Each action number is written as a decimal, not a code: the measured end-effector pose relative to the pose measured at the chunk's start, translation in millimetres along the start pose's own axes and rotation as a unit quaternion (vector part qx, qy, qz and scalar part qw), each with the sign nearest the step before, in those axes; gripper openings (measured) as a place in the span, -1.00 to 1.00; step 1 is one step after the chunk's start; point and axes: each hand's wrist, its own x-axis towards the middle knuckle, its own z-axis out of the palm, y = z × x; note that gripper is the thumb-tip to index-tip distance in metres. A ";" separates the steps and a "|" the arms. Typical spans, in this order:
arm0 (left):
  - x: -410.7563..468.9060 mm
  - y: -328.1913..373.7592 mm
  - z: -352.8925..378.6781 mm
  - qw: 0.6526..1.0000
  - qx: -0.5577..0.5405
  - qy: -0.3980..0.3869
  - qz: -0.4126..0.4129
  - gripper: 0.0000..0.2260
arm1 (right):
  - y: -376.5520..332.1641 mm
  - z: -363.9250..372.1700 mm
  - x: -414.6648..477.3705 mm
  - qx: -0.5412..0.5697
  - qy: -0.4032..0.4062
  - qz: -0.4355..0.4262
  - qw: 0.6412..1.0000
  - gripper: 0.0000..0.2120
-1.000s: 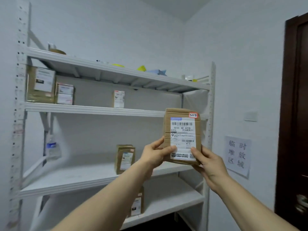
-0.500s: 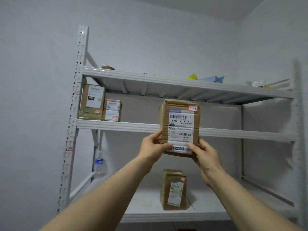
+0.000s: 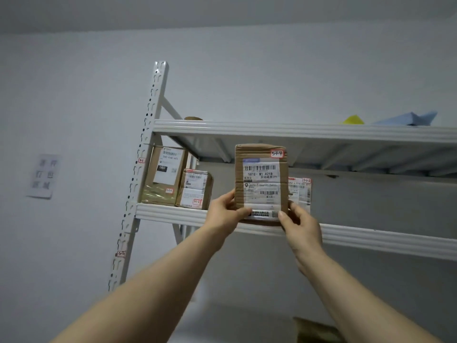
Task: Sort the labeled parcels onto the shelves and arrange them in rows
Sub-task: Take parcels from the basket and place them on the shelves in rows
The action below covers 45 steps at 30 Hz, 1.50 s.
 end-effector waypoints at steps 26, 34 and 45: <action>148.4 -78.9 -5.2 0.981 0.190 -0.007 0.042 -0.74 | 81.2 58.8 106.6 -0.400 0.058 -0.006 0.915 -0.94; 155.7 -83.0 -0.5 0.985 0.172 0.000 -0.004 -0.35 | 90.5 46.9 109.1 -0.402 0.090 -0.046 0.910 -0.72; 175.6 -88.7 13.7 0.975 0.221 0.008 -0.027 -0.06 | 102.6 -14.9 139.9 -0.363 0.153 0.074 0.916 -0.31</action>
